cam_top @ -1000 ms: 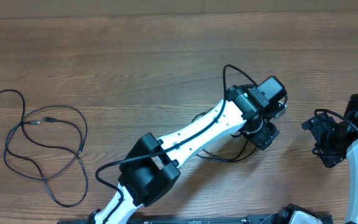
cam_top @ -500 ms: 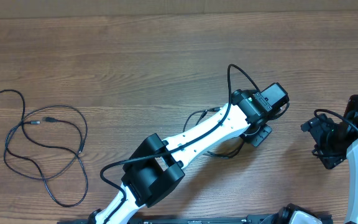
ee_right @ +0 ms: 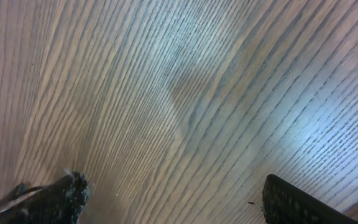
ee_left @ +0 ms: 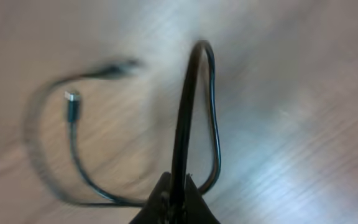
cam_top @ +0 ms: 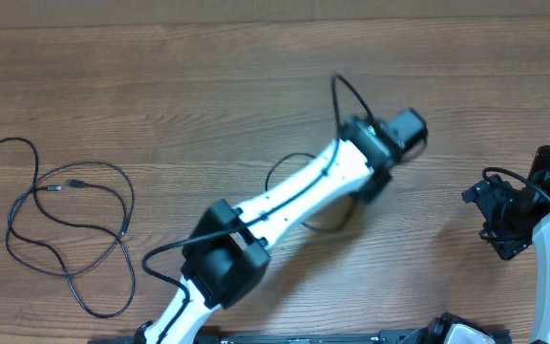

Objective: Untangle cables
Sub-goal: 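Pull the last cable with the left gripper from the right gripper to the left, then lower the cable onto the left pile and release it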

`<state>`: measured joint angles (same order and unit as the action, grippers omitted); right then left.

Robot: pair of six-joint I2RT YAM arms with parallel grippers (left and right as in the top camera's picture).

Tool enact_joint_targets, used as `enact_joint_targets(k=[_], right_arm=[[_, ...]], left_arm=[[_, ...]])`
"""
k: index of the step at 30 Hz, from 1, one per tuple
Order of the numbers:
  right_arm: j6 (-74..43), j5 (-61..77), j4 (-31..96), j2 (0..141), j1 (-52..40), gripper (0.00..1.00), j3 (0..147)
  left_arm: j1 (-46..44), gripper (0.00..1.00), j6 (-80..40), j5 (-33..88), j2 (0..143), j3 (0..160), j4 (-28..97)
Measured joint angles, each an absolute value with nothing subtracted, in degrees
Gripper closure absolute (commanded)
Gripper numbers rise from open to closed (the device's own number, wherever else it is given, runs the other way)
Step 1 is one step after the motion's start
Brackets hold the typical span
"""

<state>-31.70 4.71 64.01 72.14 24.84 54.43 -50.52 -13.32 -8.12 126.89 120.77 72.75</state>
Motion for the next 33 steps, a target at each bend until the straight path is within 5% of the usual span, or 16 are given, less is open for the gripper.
enact_joint_targets(k=[11,22,33], right_arm=[[-30.4,4.7,64.2,72.1,24.9,0.10,54.5],[-28.2,4.7,64.2,72.1,25.0,0.10,54.4],[-28.0,4.7,64.3,72.1,25.0,0.10,54.5]], left_arm=[[-28.0,0.96,-13.6,-18.6,118.2,140.8,83.3],[-1.2,0.96,-23.7,-21.5,107.8,142.1,94.4],[13.8,0.96,-26.5,-21.7,107.8,142.1,96.2]])
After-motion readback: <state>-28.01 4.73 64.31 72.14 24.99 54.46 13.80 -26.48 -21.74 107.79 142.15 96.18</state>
